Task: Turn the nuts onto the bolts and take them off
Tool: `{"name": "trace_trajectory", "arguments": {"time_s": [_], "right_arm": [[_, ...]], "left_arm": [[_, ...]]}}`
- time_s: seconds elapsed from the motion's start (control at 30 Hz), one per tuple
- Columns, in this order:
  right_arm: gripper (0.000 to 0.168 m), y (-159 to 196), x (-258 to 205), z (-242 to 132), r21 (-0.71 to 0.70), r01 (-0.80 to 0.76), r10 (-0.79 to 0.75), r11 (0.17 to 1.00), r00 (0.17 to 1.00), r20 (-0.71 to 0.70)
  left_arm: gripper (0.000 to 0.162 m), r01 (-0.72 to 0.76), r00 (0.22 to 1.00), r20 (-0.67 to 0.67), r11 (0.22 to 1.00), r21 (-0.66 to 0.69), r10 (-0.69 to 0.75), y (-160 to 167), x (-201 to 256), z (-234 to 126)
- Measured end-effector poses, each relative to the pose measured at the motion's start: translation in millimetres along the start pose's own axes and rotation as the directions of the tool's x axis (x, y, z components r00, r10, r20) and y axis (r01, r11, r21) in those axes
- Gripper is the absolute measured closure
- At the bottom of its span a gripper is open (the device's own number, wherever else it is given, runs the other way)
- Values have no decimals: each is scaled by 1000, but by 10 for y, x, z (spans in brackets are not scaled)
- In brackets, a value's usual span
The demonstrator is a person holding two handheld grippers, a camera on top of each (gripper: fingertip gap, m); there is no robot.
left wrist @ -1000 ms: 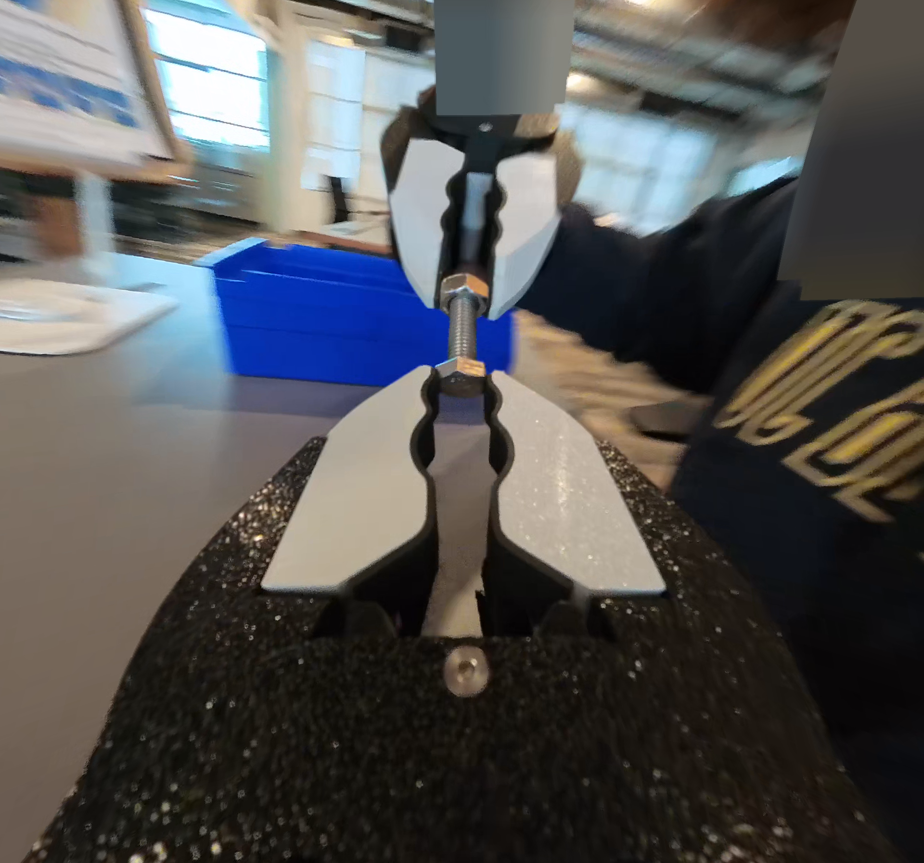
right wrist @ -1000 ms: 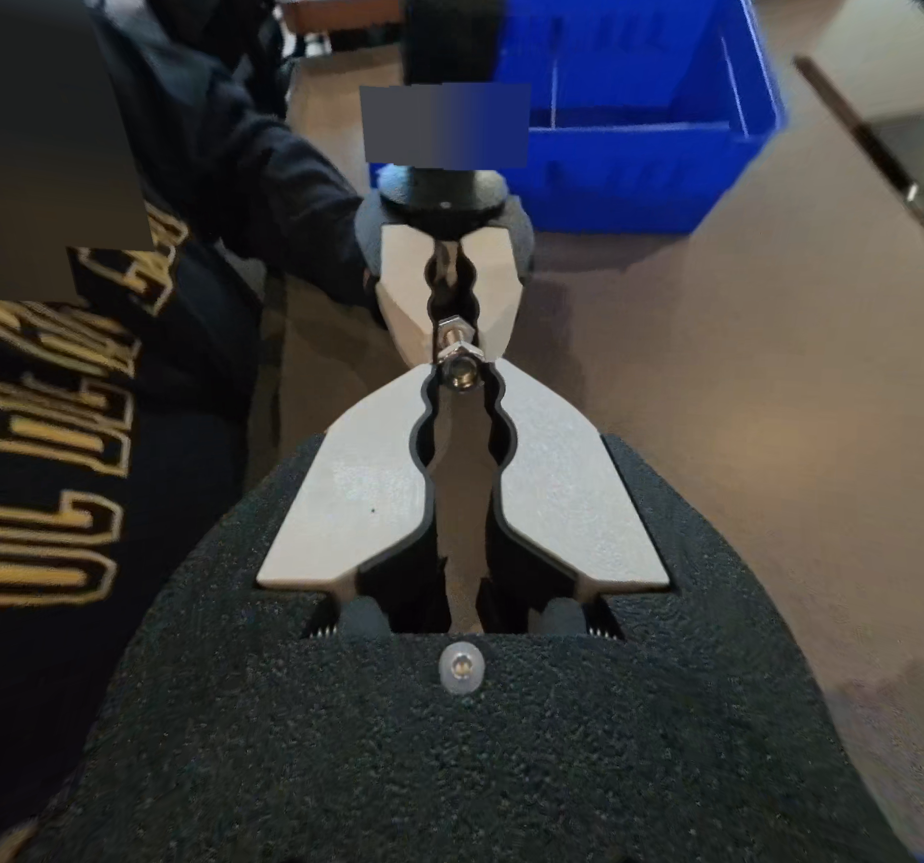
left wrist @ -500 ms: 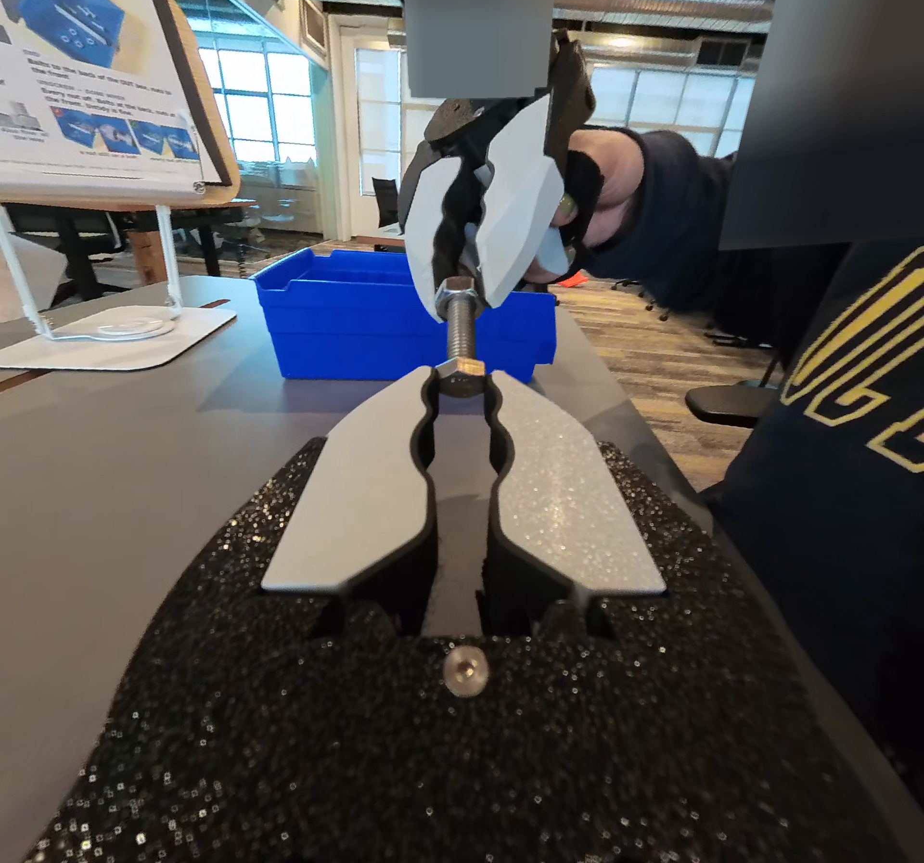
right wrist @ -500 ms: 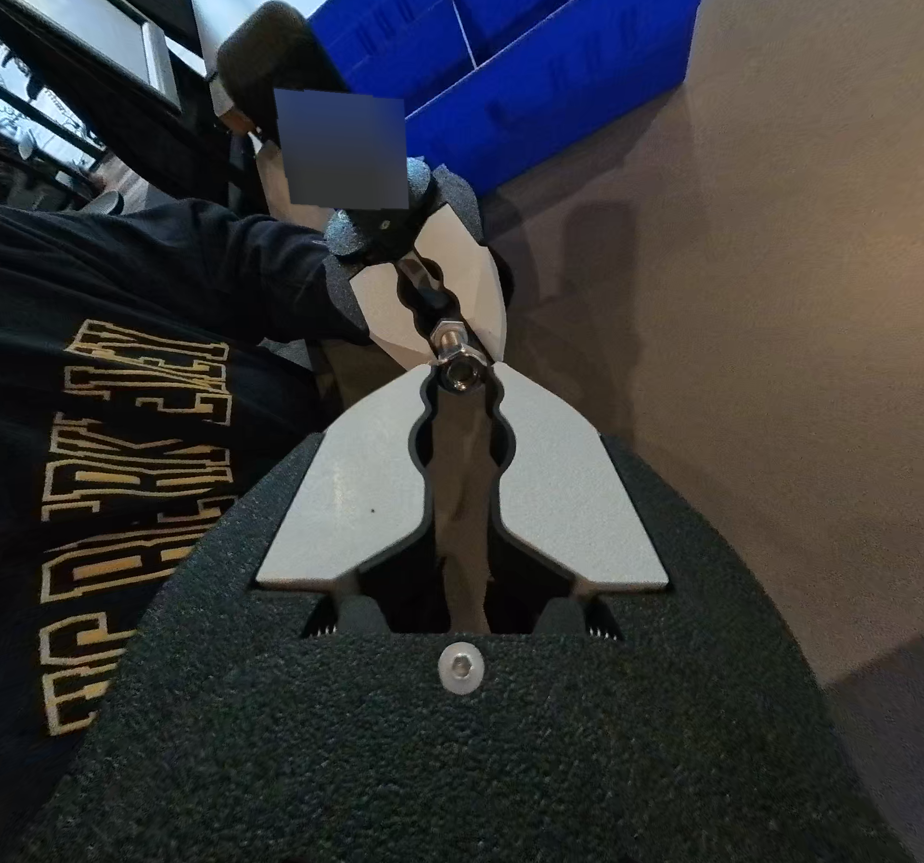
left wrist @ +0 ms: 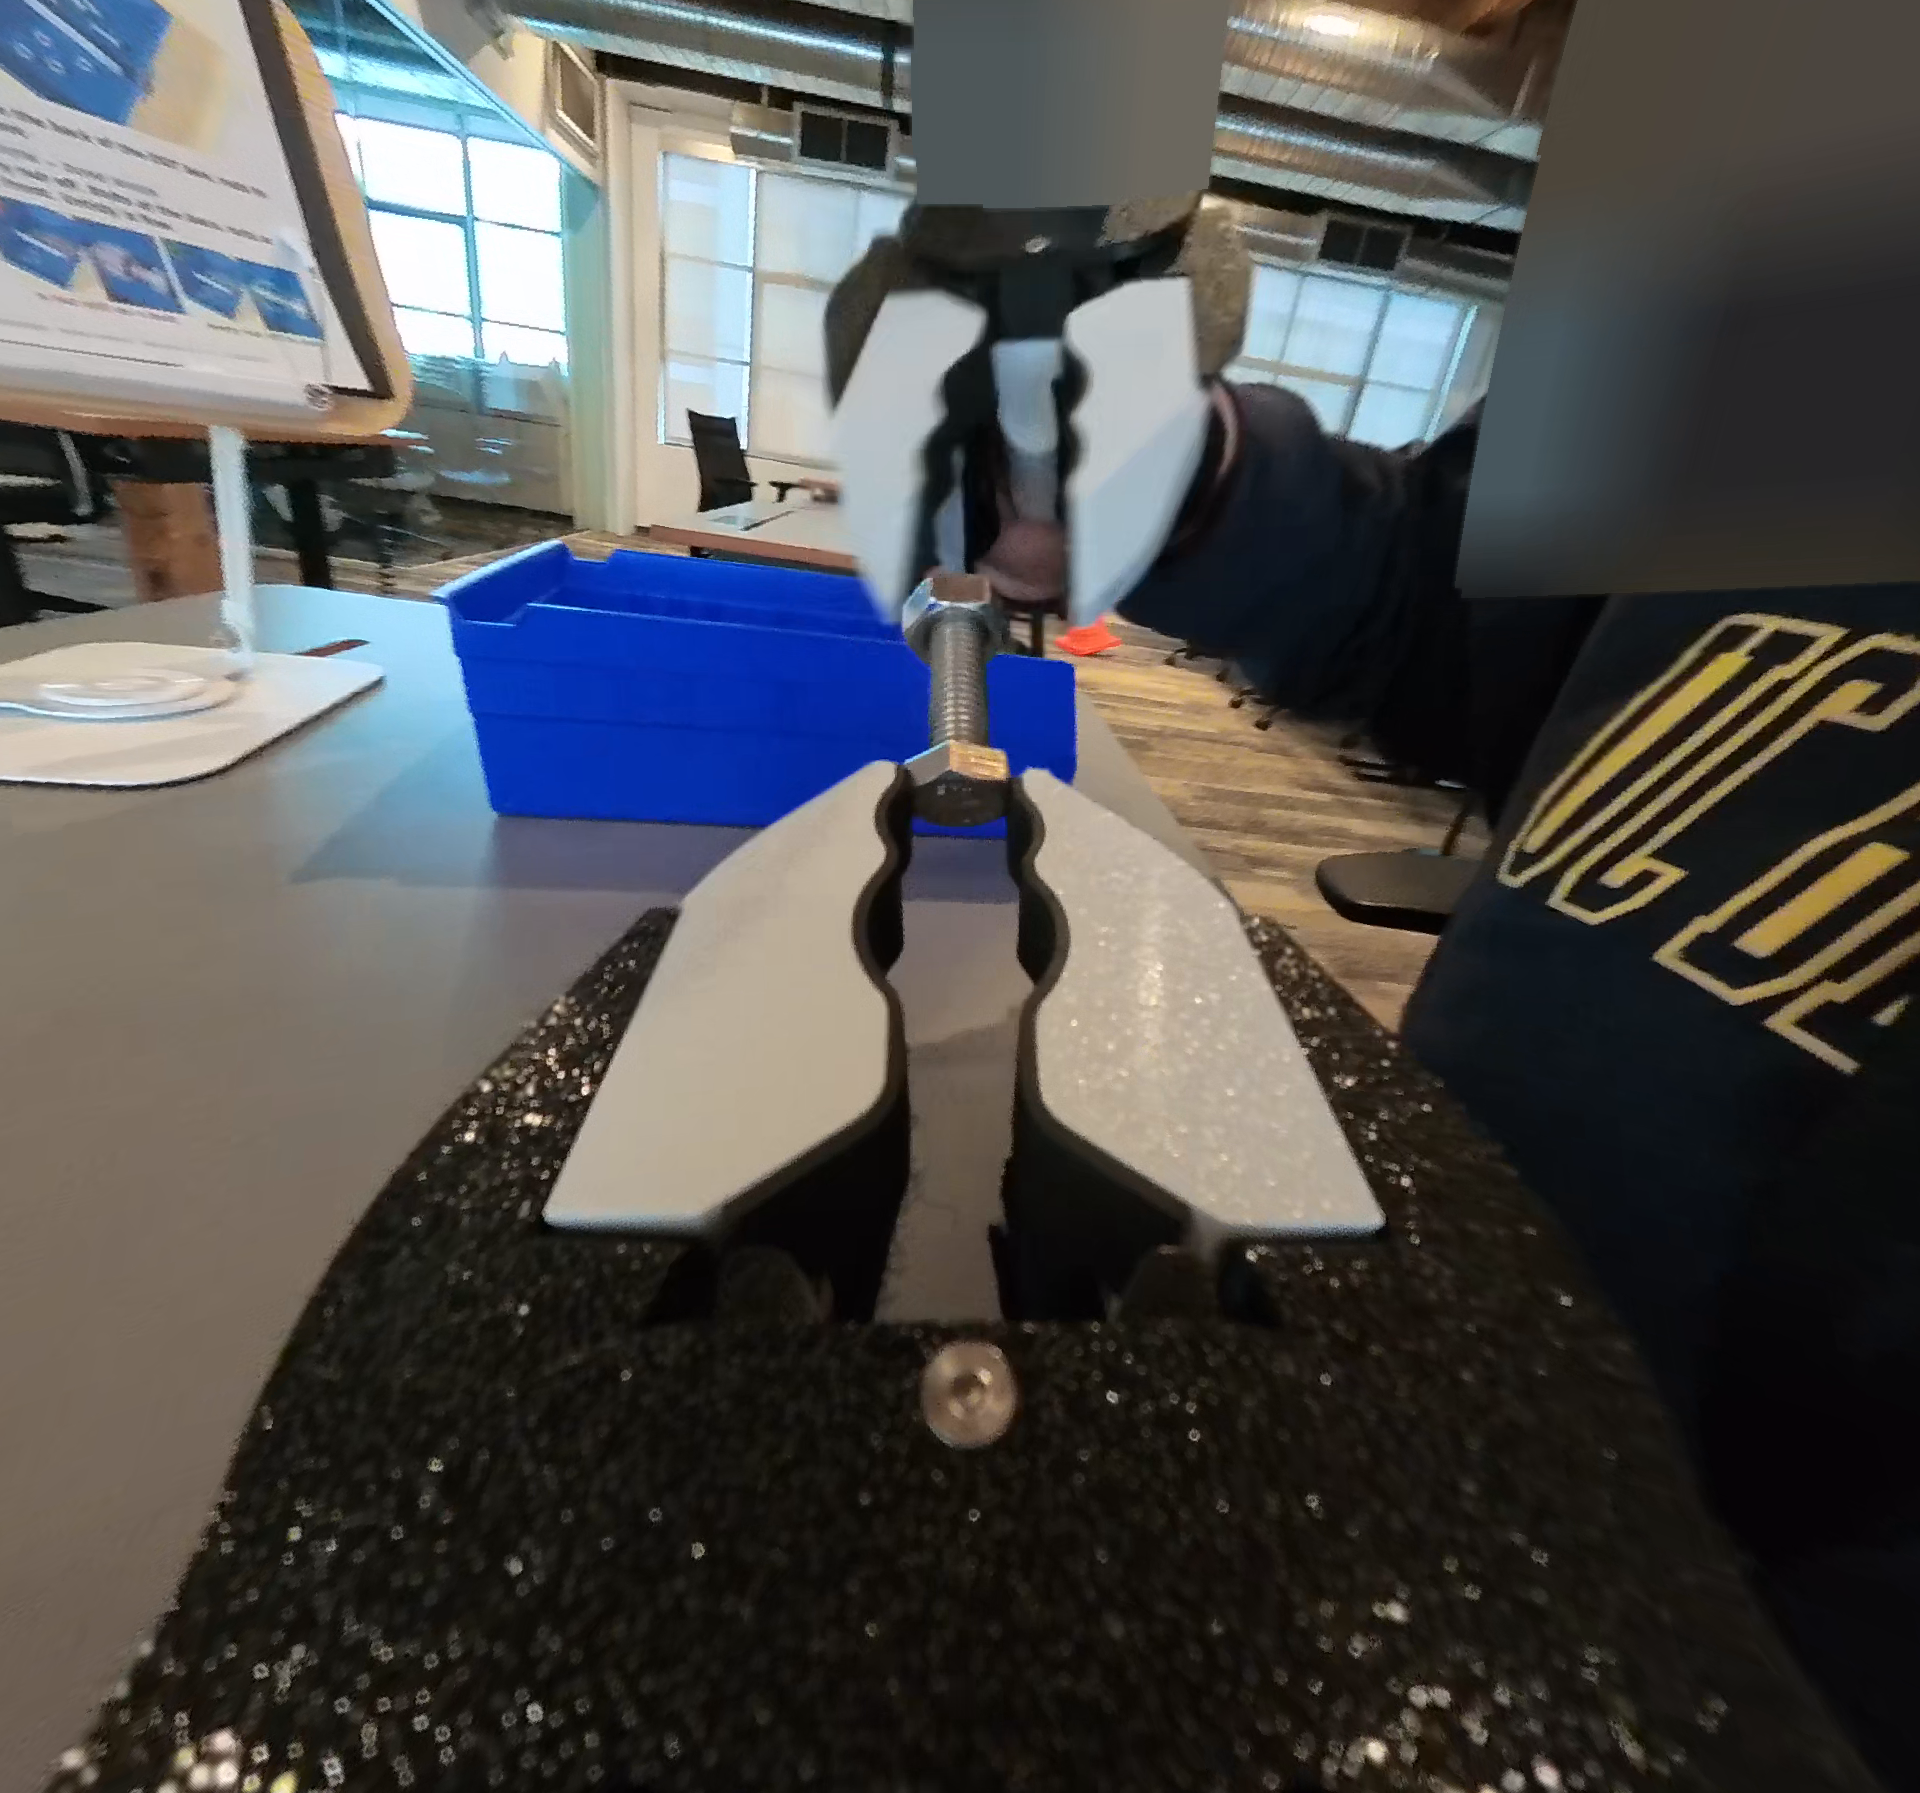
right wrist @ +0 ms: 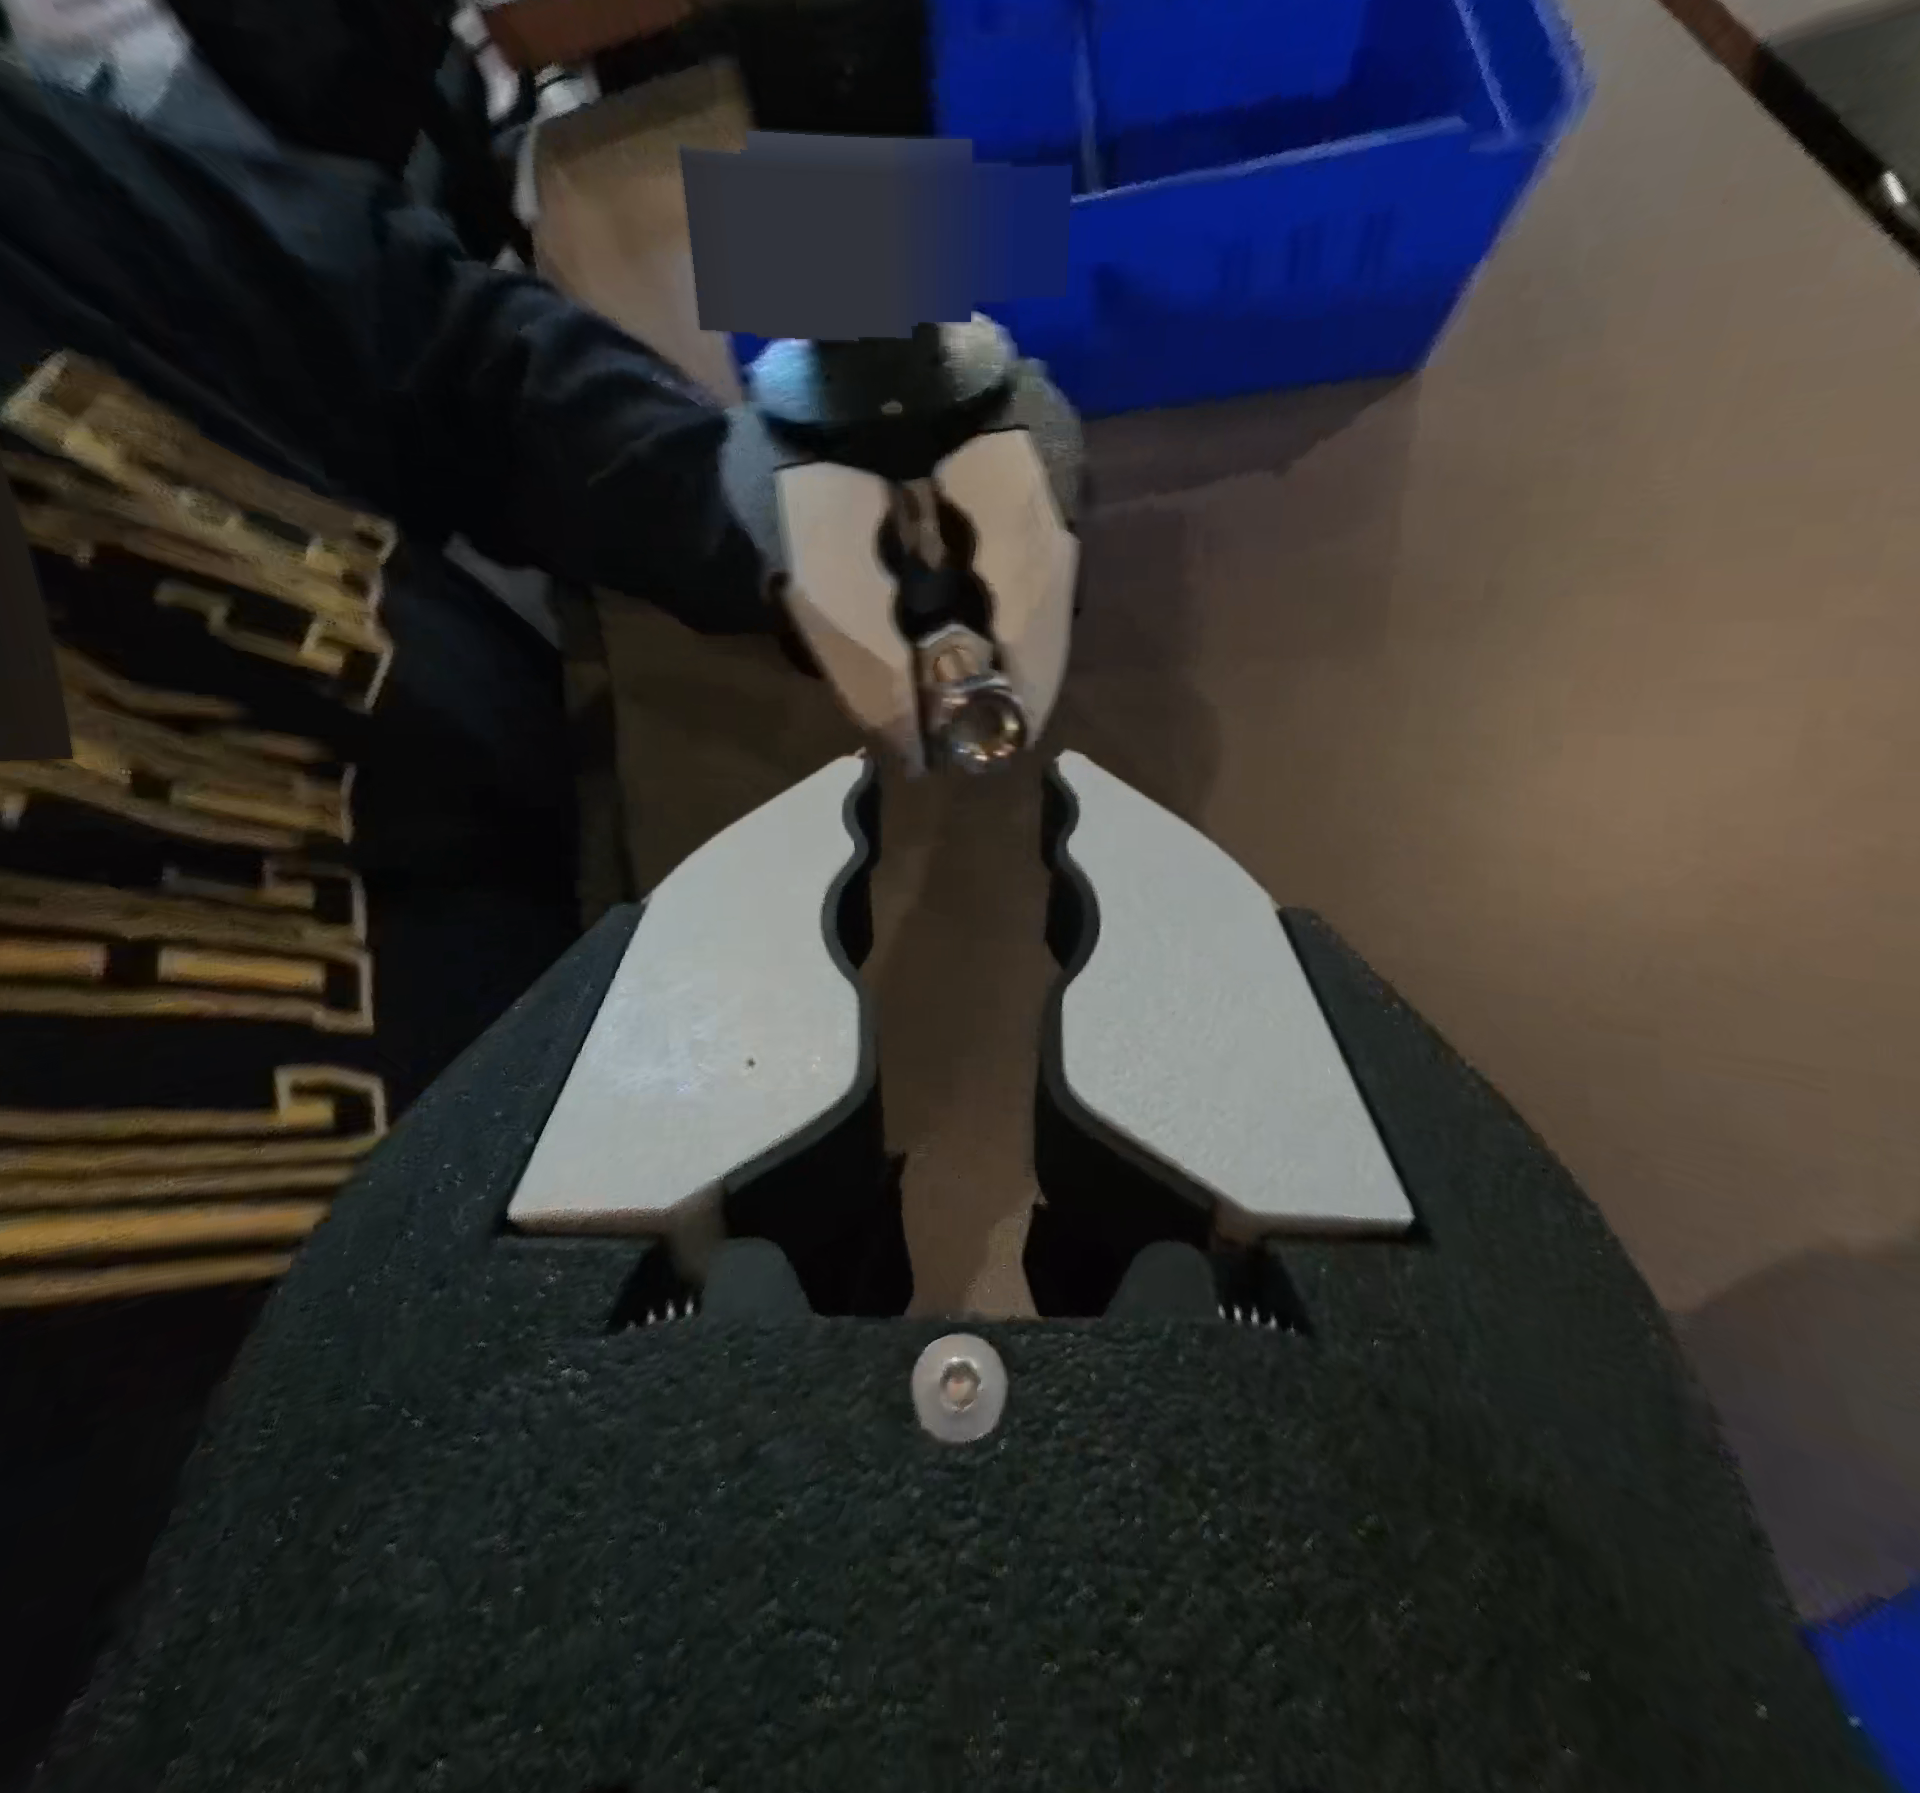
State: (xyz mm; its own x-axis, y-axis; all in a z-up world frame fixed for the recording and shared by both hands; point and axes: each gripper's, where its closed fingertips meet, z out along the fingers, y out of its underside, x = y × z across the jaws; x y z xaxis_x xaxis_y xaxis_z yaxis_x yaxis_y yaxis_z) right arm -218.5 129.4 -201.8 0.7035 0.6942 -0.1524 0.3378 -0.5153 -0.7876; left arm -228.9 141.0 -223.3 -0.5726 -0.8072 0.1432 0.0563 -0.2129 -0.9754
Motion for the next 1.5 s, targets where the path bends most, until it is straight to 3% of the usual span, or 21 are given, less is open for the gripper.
{"name": "trace_trajectory", "arguments": {"time_s": [0.1, 0.23, 0.8, 1.13, 1.5], "right_arm": [[146, -1, -226, -22, -4, 226, -224, 974, 970, 99], [149, 41, -303, 65, -62, 420, -415, 905, 906, 81], [132, 63, -145, 105, -80, 371, -368, 925, 929, 51], [132, 222, -160, 124, -107, 320, -311, 941, 946, 92], [132, 46, -337, 142, 5, 339, -336, 941, 932, 136]], "left_arm": [[145, 17, 1000, -19, 1000, -13, -18, 21, 27, 39], [145, 21, 999, -41, 999, -27, -22, 56, 54, 80], [145, 39, 995, -95, 999, -17, -40, 58, 141, 94], [145, 54, 996, -78, 999, 4, -54, 28, 93, 64], [145, 60, 996, -63, 998, -23, -61, 83, 58, 70]]}}
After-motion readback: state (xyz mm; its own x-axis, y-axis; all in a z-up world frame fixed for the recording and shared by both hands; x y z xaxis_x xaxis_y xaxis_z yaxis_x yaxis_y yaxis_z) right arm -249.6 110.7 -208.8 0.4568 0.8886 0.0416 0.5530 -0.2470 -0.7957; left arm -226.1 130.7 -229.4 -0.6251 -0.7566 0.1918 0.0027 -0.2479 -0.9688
